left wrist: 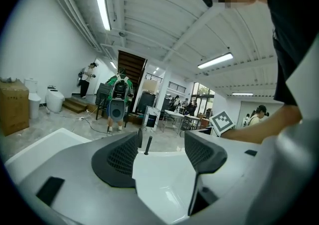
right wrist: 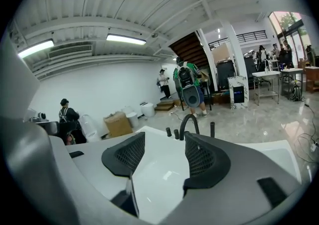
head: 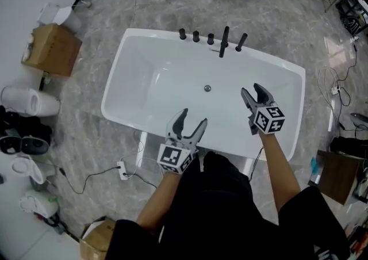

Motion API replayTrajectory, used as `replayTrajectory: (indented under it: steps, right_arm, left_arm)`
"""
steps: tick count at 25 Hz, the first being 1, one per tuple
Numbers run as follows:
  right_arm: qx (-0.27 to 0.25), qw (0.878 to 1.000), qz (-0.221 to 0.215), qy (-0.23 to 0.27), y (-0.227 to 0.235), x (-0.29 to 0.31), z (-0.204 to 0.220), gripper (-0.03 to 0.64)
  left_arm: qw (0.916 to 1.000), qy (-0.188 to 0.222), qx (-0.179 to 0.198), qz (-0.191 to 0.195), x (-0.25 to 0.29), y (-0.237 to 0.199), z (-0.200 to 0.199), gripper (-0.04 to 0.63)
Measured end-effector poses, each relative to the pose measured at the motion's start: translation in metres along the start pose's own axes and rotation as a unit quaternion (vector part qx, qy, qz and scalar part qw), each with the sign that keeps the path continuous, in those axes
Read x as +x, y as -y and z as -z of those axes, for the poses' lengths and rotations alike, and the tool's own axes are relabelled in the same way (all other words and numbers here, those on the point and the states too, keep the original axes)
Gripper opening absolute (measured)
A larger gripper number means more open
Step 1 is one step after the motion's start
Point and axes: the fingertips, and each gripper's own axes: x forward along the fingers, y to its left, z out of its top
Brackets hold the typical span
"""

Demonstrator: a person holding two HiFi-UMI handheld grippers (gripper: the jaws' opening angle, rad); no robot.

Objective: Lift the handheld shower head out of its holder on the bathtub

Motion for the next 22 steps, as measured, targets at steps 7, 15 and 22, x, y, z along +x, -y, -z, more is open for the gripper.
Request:
replayTrajectory:
  steps: [7, 15, 22]
  right_arm:
    - [-0.013, 1.000, 0.015, -0.009, 0.034, 0.048, -0.004, 0.222]
    - [-0.012, 0.999, 0.029, -0.029, 0.079, 0.105, 0.012, 0.222]
    - [-0.041, 0.998, 0.040, -0.031, 0.115, 0.147, 0.018, 0.222]
  left_arm:
    - [0.9992, 0.001, 0.017, 0.036, 0.045, 0.004, -0.005, 0.275]
    - [0.9977, -0.008, 0.001, 0.068, 0.100, 0.001, 0.010, 0.275]
    - [0.9975, -0.004, -0.003, 0.070, 0.143, -0.015, 0.012, 0.275]
